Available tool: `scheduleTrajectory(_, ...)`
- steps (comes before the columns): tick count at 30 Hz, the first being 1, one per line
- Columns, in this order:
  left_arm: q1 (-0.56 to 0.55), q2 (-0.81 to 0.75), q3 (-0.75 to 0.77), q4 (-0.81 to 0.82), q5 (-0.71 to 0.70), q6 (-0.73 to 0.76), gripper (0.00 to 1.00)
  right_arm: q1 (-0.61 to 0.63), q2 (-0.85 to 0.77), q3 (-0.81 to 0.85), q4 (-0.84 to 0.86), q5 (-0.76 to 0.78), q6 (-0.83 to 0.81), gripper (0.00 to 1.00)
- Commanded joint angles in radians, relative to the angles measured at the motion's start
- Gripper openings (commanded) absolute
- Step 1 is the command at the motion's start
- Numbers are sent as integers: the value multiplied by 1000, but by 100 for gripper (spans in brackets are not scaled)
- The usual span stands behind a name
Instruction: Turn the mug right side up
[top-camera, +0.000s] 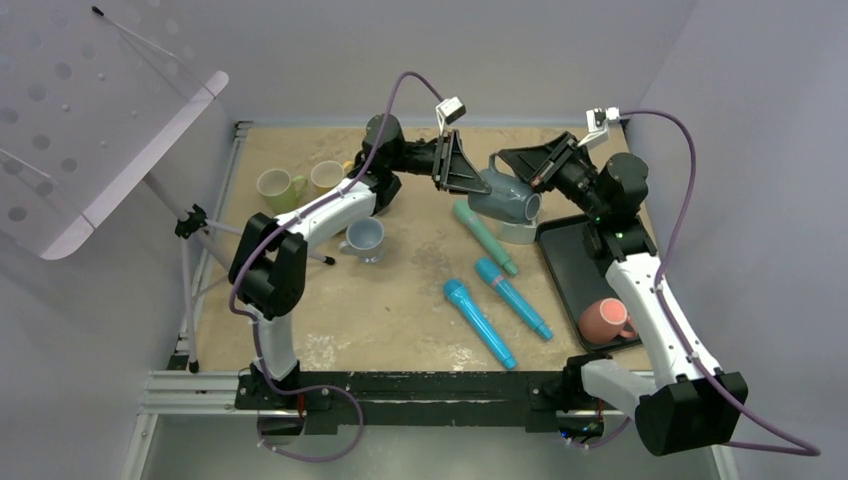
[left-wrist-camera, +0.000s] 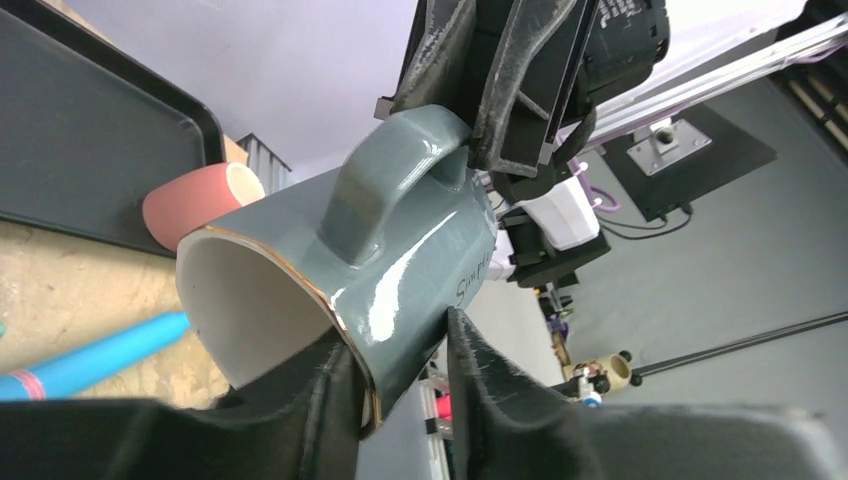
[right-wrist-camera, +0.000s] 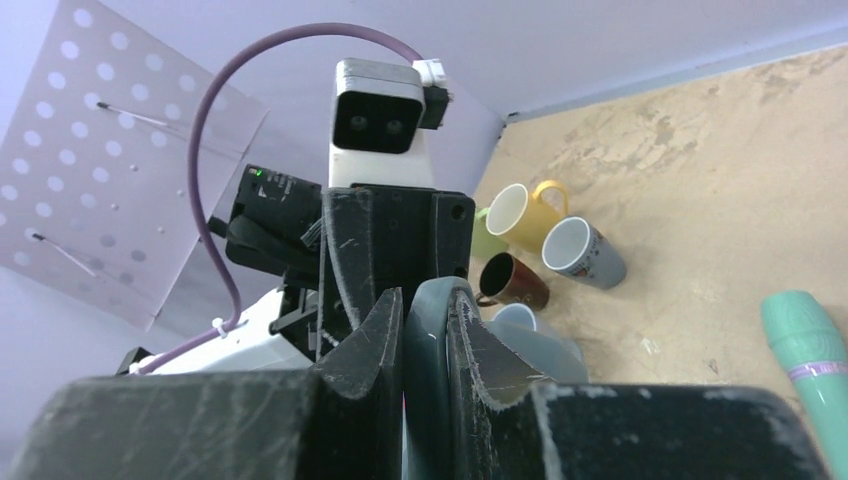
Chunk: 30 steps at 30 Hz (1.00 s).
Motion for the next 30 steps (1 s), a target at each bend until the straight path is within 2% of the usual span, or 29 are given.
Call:
scheduleTrajectory(1,-26,-28,15,180,38,-95,28,1,19,47,132,17,22,0)
scheduleTrajectory(4,-26,-33,14,151,48,-67,0,0,31,33,144,10,19,0)
scheduleTrajectory(9,-23,-62,-7,137,28,-34,0,1,36,-3,136,-25,-23,0)
scheduleTrajectory(11,-17,-73,5,39,33,42,0,2,27,-9,94,-14,-67,0)
scheduleTrajectory(12,-11,-80,12,-55,33,108,0,2,24,-7,56,-6,-96,2)
scheduleTrajectory(14,-2,-97,41,-342,18,300,0,2,17,3,-9,12,-153,14)
scheduleTrajectory(17,-3,-149,122,-850,-92,715,0,1,17,8,-63,9,-196,42)
scheduleTrajectory(18,-8,-170,137,-949,-130,822,0,1,18,13,-84,11,-211,50)
scheduleTrajectory(21,-6,-200,186,-1168,-218,1022,0,0,16,39,-154,57,-249,71)
scheduleTrajectory(23,-7,-201,234,-1328,-308,1151,0,1,13,54,-164,85,-253,74)
scheduleTrajectory(24,-5,-205,252,-1390,-346,1204,0,1,11,64,-183,103,-258,84)
scheduleTrajectory(25,-6,-208,273,-1459,-385,1275,0,0,9,73,-194,114,-262,87)
scheduleTrajectory(30,-7,-225,374,-1878,-569,1607,0,1,-1,152,-277,158,-300,91)
